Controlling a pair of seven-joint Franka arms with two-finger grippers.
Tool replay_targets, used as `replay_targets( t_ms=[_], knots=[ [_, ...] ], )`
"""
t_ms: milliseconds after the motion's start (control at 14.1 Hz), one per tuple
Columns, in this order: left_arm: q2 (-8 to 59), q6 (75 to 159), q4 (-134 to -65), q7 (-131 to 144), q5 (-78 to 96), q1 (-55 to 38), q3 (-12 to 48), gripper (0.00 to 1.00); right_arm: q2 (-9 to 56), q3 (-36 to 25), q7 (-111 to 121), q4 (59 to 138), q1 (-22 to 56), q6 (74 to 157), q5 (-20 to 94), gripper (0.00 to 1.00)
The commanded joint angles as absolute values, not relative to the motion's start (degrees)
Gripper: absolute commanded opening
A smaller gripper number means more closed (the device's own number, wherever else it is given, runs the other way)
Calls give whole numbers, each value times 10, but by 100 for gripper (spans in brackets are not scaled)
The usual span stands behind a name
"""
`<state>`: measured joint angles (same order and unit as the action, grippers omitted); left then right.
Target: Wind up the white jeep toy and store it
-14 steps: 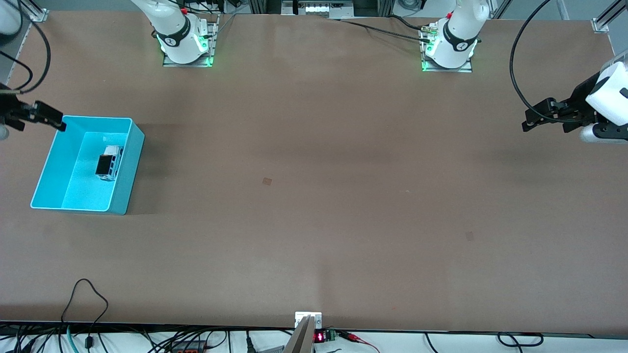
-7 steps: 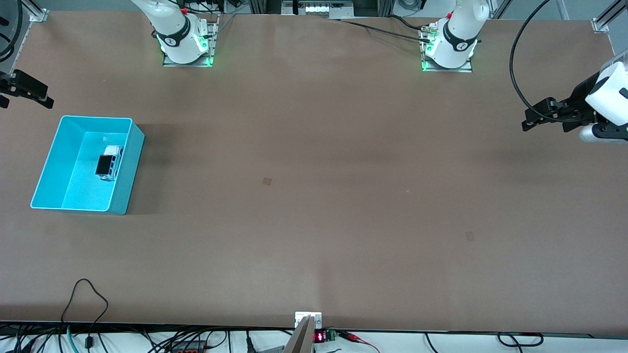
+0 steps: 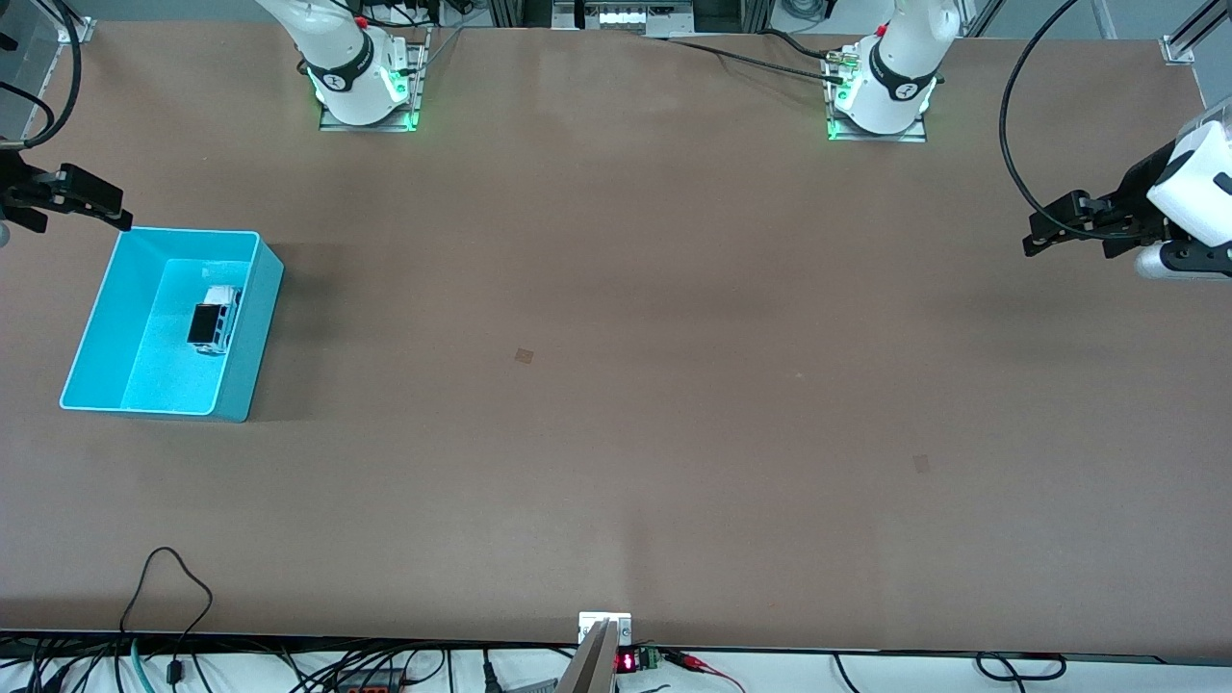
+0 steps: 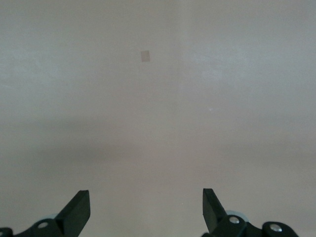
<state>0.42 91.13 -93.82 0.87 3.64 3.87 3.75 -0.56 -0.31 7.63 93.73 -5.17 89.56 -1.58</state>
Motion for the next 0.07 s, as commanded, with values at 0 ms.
replay_targets(
  t_ms=[0],
  knots=[
    [2,903,-933,-1,31,40,38,100,-3,-7,69,923,-46,887,-22,100]
  ],
)
